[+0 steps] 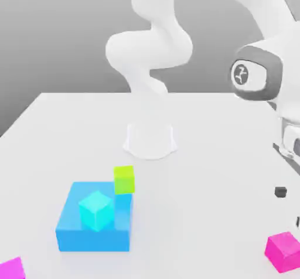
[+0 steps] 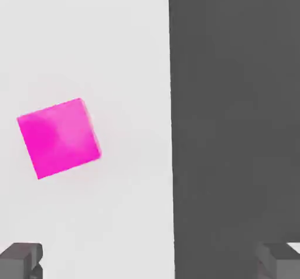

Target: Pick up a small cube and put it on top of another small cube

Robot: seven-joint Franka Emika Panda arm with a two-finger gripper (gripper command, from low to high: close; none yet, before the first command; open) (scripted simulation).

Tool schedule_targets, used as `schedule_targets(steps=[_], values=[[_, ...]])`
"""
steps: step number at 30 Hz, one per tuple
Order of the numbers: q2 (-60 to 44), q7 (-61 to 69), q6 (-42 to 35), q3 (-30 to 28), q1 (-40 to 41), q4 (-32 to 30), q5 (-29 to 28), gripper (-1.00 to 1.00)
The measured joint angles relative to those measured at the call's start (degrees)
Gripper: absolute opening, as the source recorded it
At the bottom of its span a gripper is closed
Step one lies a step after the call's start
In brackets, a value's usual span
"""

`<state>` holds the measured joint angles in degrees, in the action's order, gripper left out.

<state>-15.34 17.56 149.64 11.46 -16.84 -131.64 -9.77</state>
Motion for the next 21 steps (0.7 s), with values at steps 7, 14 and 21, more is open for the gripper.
schedule_targets(steps=[7, 14, 21], values=[[-13.9, 3.2, 8.3, -0.9, -2.7, 1.9, -4.0, -1.00], [-13.9, 3.2, 8.2, -0.9, -2.7, 1.9, -4.0, -1.00], [-0.9, 4.8, 0.1, -0.6, 0.7, -3.0, -2.3, -1.00]])
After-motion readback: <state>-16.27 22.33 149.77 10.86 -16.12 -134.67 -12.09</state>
